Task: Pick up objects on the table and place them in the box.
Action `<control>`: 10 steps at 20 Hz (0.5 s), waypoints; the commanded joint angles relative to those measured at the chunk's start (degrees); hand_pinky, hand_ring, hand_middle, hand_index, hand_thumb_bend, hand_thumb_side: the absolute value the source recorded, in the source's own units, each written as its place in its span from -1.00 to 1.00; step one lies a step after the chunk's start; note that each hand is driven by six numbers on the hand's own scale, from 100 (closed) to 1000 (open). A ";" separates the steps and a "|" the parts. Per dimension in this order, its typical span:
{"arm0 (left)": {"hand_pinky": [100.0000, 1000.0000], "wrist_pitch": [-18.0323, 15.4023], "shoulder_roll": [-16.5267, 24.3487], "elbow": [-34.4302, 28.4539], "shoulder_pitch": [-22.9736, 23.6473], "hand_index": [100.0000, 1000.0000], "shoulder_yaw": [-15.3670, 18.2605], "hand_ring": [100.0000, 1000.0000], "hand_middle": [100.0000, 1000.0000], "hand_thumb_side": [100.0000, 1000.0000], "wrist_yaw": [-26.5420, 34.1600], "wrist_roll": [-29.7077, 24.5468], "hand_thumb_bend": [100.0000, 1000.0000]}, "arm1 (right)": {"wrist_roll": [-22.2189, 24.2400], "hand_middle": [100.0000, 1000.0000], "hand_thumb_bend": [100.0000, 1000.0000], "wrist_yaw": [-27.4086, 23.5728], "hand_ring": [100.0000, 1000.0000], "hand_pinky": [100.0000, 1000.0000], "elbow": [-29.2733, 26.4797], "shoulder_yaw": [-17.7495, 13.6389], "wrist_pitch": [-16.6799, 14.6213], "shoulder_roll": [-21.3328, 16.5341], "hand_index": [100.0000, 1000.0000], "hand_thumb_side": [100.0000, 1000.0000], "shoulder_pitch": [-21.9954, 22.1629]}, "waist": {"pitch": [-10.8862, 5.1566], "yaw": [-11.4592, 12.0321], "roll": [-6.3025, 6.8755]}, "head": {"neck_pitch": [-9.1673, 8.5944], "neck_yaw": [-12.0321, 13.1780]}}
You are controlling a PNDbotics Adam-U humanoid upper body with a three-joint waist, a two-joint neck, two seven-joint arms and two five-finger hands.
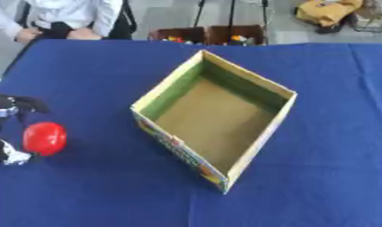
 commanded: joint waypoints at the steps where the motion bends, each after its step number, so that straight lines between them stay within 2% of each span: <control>1: 0.15 0.40 1.07 1.73 -1.35 1.00 0.27 0.68 1.00 -0.03 -3.14 -0.16 -0.54 | 0.06 0.42 -1.00 -0.23 0.46 0.44 -0.68 -0.33 -0.02 -1.38 0.57 1.00 -0.79 | -0.22 -0.10 0.70 | -0.67 0.23; 2: 0.16 0.17 0.85 2.31 -1.59 1.00 0.16 0.73 1.00 -0.02 -4.16 -0.16 -0.47 | 0.07 0.42 -1.00 -0.24 0.46 0.44 -0.68 -0.32 -0.01 -1.36 0.57 1.00 -0.80 | -0.19 -0.15 0.70 | -0.72 0.27; 5: 0.21 -0.30 0.20 4.15 -2.26 1.00 -0.15 0.78 1.00 -0.02 -5.58 -0.16 -0.46 | 0.12 0.41 -1.00 -0.27 0.45 0.44 -0.68 -0.31 0.02 -1.28 0.56 1.00 -0.80 | -0.13 -0.26 0.67 | -0.91 0.34; 10: 0.06 -0.43 -1.03 9.15 -3.33 1.00 -0.78 0.67 1.00 -0.02 -4.86 -0.16 -0.39 | 0.10 0.41 -1.00 -0.32 0.45 0.44 -0.68 -0.33 -0.01 -1.12 0.55 1.00 -0.84 | 0.10 -0.68 0.62 | -1.22 0.66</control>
